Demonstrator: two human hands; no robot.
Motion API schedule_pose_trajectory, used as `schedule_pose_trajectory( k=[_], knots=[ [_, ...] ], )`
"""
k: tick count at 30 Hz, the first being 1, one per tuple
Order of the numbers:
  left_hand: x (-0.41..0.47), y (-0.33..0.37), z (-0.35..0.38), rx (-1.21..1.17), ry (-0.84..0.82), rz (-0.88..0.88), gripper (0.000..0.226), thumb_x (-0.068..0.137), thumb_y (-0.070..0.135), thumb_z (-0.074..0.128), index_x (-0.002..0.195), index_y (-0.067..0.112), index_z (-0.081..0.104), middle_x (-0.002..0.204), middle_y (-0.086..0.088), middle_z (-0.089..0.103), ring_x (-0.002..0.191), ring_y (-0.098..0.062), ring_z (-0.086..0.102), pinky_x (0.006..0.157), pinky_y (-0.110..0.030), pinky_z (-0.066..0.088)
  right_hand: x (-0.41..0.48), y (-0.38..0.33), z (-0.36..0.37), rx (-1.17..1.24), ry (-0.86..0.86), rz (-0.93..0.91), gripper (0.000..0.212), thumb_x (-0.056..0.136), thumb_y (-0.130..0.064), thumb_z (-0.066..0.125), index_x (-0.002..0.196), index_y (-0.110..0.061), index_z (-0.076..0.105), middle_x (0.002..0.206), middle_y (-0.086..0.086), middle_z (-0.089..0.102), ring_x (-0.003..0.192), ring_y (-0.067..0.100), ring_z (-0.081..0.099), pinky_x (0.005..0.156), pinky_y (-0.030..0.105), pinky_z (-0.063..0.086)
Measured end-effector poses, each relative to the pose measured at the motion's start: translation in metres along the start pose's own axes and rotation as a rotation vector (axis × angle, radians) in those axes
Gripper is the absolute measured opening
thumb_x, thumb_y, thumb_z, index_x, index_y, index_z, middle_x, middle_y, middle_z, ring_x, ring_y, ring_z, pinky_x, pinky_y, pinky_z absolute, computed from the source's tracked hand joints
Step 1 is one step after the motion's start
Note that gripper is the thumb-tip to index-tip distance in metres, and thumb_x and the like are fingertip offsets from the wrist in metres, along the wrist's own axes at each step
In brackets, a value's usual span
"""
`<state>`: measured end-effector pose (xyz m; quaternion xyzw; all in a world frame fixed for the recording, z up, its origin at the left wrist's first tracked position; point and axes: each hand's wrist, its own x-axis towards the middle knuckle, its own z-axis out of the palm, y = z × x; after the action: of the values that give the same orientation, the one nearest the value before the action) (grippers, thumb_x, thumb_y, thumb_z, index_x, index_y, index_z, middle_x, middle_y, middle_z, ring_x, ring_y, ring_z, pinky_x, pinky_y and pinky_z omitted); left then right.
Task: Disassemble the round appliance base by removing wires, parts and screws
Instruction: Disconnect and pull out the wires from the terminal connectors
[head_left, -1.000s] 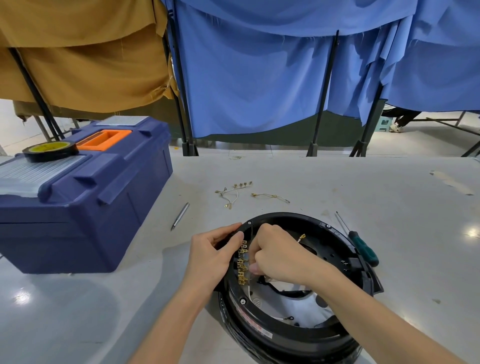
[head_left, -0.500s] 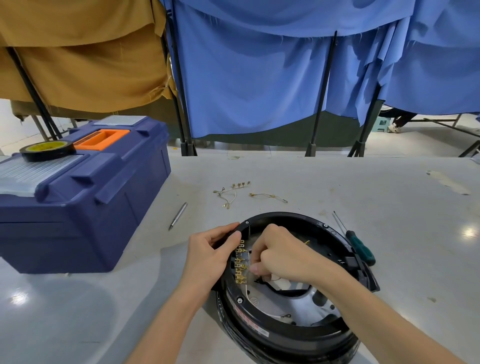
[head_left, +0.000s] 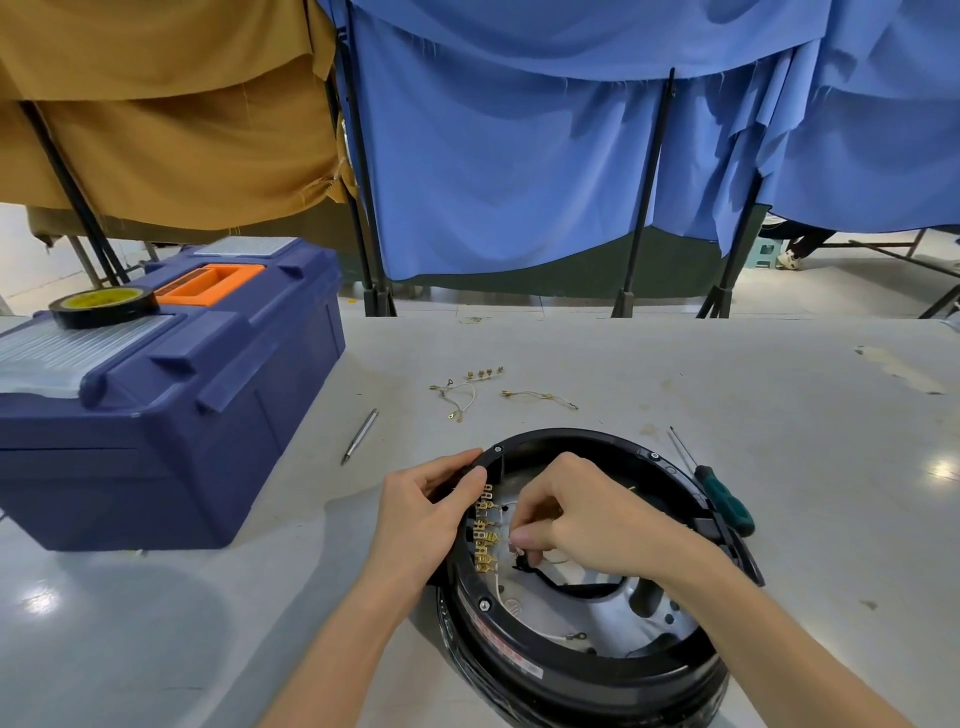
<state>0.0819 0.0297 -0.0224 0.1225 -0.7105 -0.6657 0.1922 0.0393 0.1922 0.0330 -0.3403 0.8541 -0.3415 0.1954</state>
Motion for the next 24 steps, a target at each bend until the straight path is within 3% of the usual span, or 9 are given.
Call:
schedule_pose_trajectory(
  k=[5,9,12,15,19,24],
  knots=[
    [-0.001,0.000,0.000,-0.008,0.008,0.004,0.020,0.084,0.011,0.073,0.101,0.020,0.075,0.097,0.008,0.076,0.094,-0.002,0.070,0.085,-0.017,0.054,-0.004,0.002,0.000,-0.032,0.069,-0.020,0.008,0.080,-0.014,0.073,0.074,-0.018,0.072,0.070,0.002,0.072,0.062,0.007,0.062,0.058,0.016,0.047],
    [-0.001,0.000,0.000,0.008,0.003,0.016,0.021,0.085,0.011,0.072,0.104,0.018,0.075,0.098,0.006,0.076,0.094,-0.003,0.070,0.086,-0.018,0.054,-0.008,-0.002,0.004,-0.089,0.132,-0.104,0.017,0.069,-0.024,0.082,0.072,-0.032,0.068,0.084,-0.009,0.064,0.088,-0.002,0.049,0.075,0.010,0.038],
    [-0.001,0.001,0.001,-0.003,0.004,0.015,0.021,0.085,0.009,0.072,0.104,0.016,0.075,0.097,0.005,0.077,0.094,-0.004,0.071,0.086,-0.019,0.055,-0.006,-0.009,0.017,-0.194,0.125,-0.102,0.013,0.069,-0.029,0.082,0.075,-0.027,0.070,0.095,-0.012,0.056,0.097,0.009,0.040,0.088,0.026,0.036],
    [-0.001,0.000,0.001,-0.004,0.001,0.017,0.021,0.085,0.009,0.071,0.103,0.017,0.075,0.096,0.007,0.077,0.093,-0.003,0.071,0.083,-0.016,0.054,-0.002,-0.013,0.026,-0.304,0.116,-0.080,0.011,0.076,-0.026,0.078,0.079,-0.020,0.069,0.100,-0.009,0.054,0.098,0.013,0.037,0.091,0.037,0.037],
    [0.000,0.000,0.001,-0.011,0.006,0.012,0.021,0.085,0.008,0.072,0.103,0.017,0.075,0.096,0.007,0.076,0.092,-0.002,0.070,0.083,-0.016,0.054,0.000,-0.015,0.030,-0.426,0.134,-0.096,0.013,0.081,-0.020,0.071,0.073,-0.021,0.060,0.097,-0.005,0.058,0.094,0.015,0.036,0.085,0.035,0.035],
    [-0.001,0.001,0.001,-0.016,0.009,0.010,0.020,0.084,0.008,0.072,0.100,0.020,0.075,0.096,0.006,0.076,0.093,-0.004,0.071,0.086,-0.020,0.055,-0.001,-0.019,0.034,-0.523,0.140,-0.140,0.035,0.081,-0.010,0.058,0.058,-0.024,0.036,0.079,-0.003,0.050,0.085,0.015,0.027,0.071,0.033,0.020]
  ],
)
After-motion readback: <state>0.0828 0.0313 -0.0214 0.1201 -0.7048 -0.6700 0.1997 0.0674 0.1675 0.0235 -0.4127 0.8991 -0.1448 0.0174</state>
